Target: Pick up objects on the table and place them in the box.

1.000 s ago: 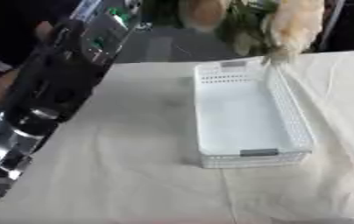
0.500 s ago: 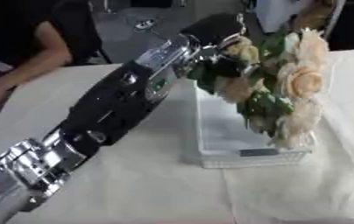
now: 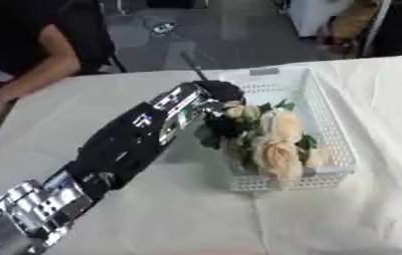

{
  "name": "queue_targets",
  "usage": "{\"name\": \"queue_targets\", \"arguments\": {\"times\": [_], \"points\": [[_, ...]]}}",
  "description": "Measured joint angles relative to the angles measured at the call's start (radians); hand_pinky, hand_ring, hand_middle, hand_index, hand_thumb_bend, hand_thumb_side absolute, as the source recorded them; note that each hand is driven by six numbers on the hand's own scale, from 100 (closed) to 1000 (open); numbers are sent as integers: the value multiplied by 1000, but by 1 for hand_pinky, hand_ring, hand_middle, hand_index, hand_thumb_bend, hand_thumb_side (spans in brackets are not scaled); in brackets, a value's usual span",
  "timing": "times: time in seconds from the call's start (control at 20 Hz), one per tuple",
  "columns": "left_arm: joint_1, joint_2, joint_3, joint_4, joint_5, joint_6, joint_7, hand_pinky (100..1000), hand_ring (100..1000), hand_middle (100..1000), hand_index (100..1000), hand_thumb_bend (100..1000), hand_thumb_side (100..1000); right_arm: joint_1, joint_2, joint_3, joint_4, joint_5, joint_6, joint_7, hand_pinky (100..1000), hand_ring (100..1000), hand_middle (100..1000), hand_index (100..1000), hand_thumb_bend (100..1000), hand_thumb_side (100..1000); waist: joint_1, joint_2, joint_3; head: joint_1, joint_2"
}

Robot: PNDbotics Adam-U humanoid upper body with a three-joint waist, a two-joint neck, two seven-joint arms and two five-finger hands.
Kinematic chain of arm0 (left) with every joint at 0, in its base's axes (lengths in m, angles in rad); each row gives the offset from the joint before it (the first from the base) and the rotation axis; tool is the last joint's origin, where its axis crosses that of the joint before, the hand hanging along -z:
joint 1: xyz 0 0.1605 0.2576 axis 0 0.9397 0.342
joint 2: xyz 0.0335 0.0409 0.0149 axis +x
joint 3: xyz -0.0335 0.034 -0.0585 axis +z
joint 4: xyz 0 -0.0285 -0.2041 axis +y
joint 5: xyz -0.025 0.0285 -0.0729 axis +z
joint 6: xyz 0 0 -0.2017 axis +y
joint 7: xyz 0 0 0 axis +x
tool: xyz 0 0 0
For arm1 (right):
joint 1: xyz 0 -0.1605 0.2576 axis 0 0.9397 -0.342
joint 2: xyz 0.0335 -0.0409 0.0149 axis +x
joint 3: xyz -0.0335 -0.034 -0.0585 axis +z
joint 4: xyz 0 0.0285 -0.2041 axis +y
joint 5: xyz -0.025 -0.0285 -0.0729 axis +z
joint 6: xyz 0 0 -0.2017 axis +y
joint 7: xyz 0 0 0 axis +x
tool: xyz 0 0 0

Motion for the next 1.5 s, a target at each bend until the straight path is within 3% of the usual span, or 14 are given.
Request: {"name": "queue_targets", "arguments": {"times": [0.45,0.5,0.7,0.85,0.9,0.95,1.0,1.1,1.15,1.2,1.3,1.5], "points": [[2,0,18,20,-46,5,26,948,968,964,983,530,1000,0,0,0,0,0,-2,4,727,789,844,986,100,429,-1,0,2,0,0],[3,0,19,20,-49,7,31,965,983,987,1000,464,1000,0,0,0,0,0,-2,4,727,788,844,986,100,428,-1,0,2,0,0],[2,0,27,17,-55,28,89,943,971,976,1000,389,1000,0,0,0,0,0,0,7,727,788,844,986,100,426,-1,0,3,0,0],[-16,-7,35,-3,-53,52,182,936,958,959,986,458,1000,1,0,0,0,0,0,7,728,788,844,985,100,426,-5,0,5,0,0],[-28,-13,35,-14,-52,59,216,948,959,954,979,559,954,1,0,0,0,0,0,7,728,788,844,984,100,427,-6,0,5,0,0],[-43,-20,36,-25,-51,65,244,946,959,953,979,551,956,2,0,0,0,0,0,7,728,788,844,984,100,427,-7,0,5,0,0],[-61,-24,37,-34,-50,69,264,991,972,954,987,659,931,2,0,-1,0,0,0,7,729,789,843,984,100,427,-6,0,5,0,0],[-115,-27,34,-53,-53,60,275,1000,975,948,983,759,902,2,0,0,0,1,0,7,728,788,838,981,100,426,-6,-2,5,1,0],[-149,-25,31,-63,-58,45,267,1000,975,946,982,775,897,3,0,0,0,1,0,7,728,788,838,979,100,426,-4,-4,5,2,0],[-182,-18,27,-75,-63,25,253,1000,989,956,995,862,913,4,0,0,0,1,0,7,729,789,840,980,100,429,-1,-6,4,4,0],[-242,0,24,-95,-69,-24,217,1000,1000,972,1000,931,927,4,0,0,0,1,0,8,729,789,840,979,100,428,7,-11,1,5,0],[-329,41,27,-135,-79,-111,148,1000,1000,970,1000,945,941,4,0,4,0,0,1,13,729,788,839,978,100,430,12,-16,-2,3,0]]}}
